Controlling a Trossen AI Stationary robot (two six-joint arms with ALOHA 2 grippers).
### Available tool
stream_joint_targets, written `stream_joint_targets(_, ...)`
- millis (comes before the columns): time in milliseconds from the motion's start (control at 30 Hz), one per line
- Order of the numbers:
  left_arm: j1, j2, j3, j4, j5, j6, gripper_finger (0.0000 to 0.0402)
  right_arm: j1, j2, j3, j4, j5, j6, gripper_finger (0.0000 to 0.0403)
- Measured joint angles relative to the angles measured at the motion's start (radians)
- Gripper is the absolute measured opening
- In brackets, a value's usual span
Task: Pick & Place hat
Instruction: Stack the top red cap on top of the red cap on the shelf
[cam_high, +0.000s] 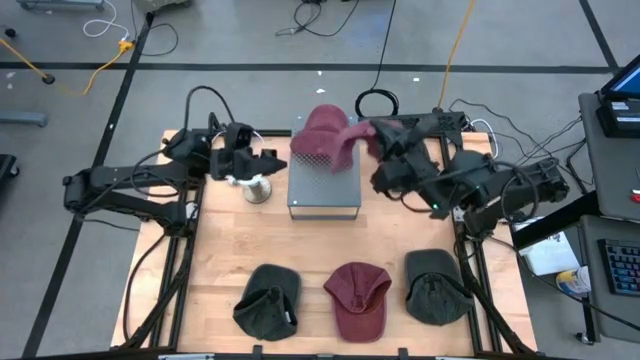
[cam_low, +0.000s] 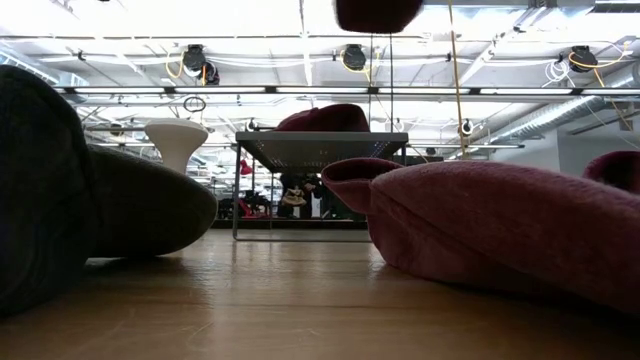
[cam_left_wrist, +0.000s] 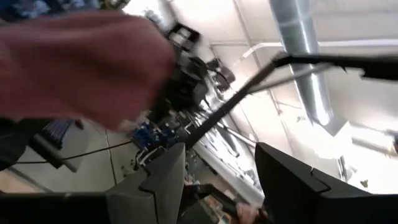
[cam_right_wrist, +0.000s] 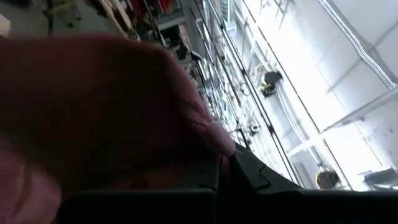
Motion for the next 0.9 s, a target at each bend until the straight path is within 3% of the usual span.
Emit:
stream_joint_targets(200, -0.04, -0.018, 0.0, -0.004, 0.002, 0.095, 0.02, -0.067, 0.0, 0.0, 0.004, -0.039, -0.004, 0.0001)
stream_joint_targets(667, -0.108, -0.044, 0.0, 0.009, -0.016, 0.047, 0.02, -0.258, 0.06, 0.0, 0.027, -0.337, -0.008, 0.0003)
stream_joint_targets(900, -0.108, -0.059, 0.0, 0.006, -0.022, 0.035, 0.02, -0.374, 0.161, 0.0, 0.09, -0.346, -0.101, 0.0003)
